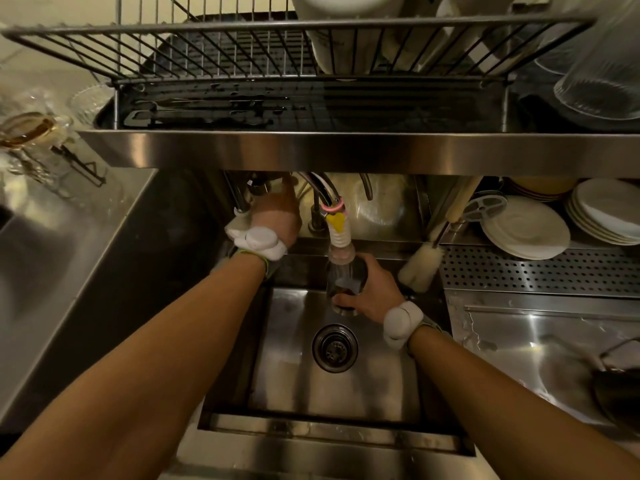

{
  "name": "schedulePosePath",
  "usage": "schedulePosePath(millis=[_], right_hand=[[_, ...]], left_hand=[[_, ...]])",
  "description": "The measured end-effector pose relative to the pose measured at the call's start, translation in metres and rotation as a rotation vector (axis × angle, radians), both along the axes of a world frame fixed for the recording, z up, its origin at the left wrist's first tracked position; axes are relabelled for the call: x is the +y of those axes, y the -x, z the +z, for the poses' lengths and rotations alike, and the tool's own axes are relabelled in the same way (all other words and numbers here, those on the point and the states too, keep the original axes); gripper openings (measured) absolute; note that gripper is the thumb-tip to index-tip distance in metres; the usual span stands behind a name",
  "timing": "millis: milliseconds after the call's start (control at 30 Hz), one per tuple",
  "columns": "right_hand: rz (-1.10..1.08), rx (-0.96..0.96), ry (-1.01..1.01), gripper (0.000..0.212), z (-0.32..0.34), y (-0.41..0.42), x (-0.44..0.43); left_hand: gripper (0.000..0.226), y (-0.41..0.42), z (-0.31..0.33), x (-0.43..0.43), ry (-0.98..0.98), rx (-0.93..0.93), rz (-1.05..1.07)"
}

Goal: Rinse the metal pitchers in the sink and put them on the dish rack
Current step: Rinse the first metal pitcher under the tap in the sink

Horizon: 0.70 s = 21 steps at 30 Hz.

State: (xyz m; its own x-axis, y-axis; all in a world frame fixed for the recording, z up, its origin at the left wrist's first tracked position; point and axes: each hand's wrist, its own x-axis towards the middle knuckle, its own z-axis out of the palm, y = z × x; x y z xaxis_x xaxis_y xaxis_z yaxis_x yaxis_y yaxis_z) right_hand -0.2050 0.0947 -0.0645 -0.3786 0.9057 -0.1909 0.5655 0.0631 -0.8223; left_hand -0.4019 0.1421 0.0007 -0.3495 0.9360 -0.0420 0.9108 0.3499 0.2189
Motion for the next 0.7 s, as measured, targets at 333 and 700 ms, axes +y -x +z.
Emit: schedulePosePath(millis=[333,700], right_hand=[[-0.002,-0.002,0.013,0.087,-0.001,0.001,-0.006],[0.103,-0.029,0.042,0.084,-0.001,0.009,-0.002]], left_hand=[[0.028,0.002,-0.050,-0.085,0.293,-0.191,-0.139],[0.026,0.012,-0.055,-0.094,0.321,-0.238,-0.133]])
